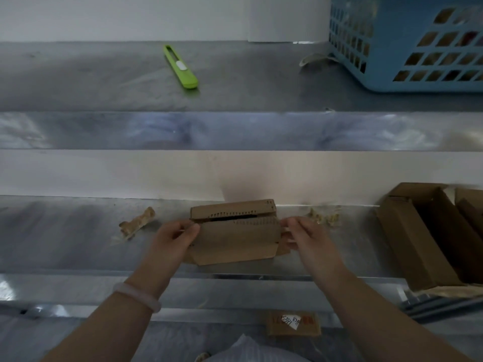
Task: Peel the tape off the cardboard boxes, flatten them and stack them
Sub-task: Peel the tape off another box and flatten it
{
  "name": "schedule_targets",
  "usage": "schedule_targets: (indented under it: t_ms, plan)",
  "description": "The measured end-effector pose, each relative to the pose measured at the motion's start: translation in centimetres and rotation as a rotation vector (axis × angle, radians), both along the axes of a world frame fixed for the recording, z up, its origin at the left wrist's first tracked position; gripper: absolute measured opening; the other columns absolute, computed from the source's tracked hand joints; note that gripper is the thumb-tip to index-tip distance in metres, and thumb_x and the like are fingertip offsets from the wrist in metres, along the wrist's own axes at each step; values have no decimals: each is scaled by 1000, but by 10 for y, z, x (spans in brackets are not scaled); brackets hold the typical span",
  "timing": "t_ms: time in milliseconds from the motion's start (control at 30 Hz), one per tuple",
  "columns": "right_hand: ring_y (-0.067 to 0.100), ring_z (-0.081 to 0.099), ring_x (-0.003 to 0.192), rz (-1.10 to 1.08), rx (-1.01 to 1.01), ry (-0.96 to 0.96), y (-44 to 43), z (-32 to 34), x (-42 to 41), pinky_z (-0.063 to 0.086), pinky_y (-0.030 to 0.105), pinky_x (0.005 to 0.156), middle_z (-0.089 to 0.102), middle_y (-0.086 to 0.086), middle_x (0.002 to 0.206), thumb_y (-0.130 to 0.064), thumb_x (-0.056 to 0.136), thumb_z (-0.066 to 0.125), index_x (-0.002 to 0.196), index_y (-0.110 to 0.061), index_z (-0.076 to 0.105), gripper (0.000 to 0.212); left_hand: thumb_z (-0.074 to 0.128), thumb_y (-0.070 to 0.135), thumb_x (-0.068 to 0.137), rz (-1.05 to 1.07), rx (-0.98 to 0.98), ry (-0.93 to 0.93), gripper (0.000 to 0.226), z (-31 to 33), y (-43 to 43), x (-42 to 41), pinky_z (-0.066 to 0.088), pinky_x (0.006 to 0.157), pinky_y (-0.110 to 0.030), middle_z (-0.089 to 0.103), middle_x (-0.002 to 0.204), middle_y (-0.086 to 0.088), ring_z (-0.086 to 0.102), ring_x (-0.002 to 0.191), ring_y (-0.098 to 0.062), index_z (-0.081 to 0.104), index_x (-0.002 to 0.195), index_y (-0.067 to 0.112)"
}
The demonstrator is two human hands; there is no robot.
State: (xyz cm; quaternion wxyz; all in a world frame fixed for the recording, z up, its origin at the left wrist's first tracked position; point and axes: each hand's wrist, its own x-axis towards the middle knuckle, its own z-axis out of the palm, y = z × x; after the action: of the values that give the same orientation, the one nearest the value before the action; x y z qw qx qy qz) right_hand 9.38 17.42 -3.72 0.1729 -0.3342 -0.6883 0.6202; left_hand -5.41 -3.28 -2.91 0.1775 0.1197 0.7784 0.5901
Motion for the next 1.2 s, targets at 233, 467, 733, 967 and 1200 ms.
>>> schedule_targets:
  t_ms: [233, 467, 733, 967, 1200]
  plan:
    - [16, 68, 91, 232, -83, -321, 12, 23, -13, 56, 34, 88, 72, 3, 100, -19, 92, 62, 91, -24, 74, 13, 60, 42, 82, -62, -137, -150, 22, 2, -6, -25, 48, 95, -43, 65, 104, -1, 61, 99, -19, 73, 86, 25]
    - [16, 58, 100, 527, 435, -536, 13, 40, -32, 52, 29, 79, 55, 2, 121, -39, 76, 73, 140, -32, 40, 72, 67, 32, 71, -577, -602, 110, 79, 21, 4, -33, 42, 88, -13, 25, 142, 8, 43, 120, -12, 35, 143, 33]
    - [24, 61, 90, 313, 624, -651, -9, 36, -54, 54, 39, 76, 55, 4, 111, -50, 70, 72, 127, -28, 27, 75, 74, 36, 72, -337, -669, 268, 70, 10, 28, -24, 47, 87, -31, 36, 125, -3, 50, 100, -23, 36, 130, 29]
    - [14, 63, 66, 175, 346, -257, 11, 54, -37, 49, 25, 52, 61, -2, 86, -11, 86, 57, 142, -44, 16, 76, 56, -8, 79, -308, -223, 450, 71, 6, -12, -17, 44, 72, -3, 46, 118, 8, 55, 99, -14, 24, 135, 23]
    - [19, 65, 98, -53, -186, -55, 15, 16, -23, 58, 34, 75, 71, 1, 107, -1, 87, 37, 100, -27, 74, 47, 40, 3, 83, -670, -403, 554, 82, -33, -42, -23, 33, 106, -16, 30, 148, 15, 41, 127, -5, 18, 142, 54]
